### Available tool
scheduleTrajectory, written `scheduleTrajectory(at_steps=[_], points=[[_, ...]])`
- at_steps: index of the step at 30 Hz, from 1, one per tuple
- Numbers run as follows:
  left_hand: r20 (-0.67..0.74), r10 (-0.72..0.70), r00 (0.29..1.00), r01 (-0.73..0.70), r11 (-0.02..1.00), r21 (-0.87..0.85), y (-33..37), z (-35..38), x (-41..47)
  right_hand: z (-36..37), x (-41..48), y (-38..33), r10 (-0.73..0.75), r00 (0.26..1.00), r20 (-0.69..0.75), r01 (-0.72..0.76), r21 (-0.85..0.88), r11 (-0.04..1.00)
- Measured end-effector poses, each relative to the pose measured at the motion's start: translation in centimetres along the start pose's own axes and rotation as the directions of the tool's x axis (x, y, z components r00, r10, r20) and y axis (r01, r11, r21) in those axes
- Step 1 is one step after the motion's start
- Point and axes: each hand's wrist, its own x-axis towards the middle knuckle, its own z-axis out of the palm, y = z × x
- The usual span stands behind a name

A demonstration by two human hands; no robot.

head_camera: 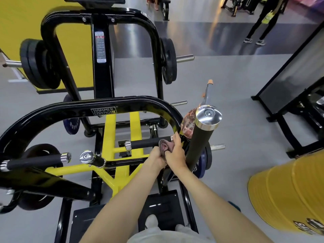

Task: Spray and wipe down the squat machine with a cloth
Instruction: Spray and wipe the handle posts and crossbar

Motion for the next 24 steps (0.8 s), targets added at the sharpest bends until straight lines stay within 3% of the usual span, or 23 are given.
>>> scheduleTrajectory(at_steps=[5, 12, 24], points=[[-0.108, -0.023, 0.994, 0.008, 0.991, -0.136, 2.0, -0.9, -1.1, -0.3, -0.1, -0.4, -0.002, 0.998, 0.059, -0.004, 0.105, 0.995], [-0.115, 0.012, 0.993, -0.055, 0.926, -0.373, 2.5, -1.4, -2.3, -0.3, 0.4, 0.4, 0.054, 0.994, 0.099, -0.063, 0.096, 0.993], [-0.154, 0.085, 0.984, -0.142, 0.9, -0.412, 4.9, -5.4, -4.8, 0.6, 1.6, 2.3, -0.019, 0.997, 0.072, 0.022, -0.04, 0.999]])
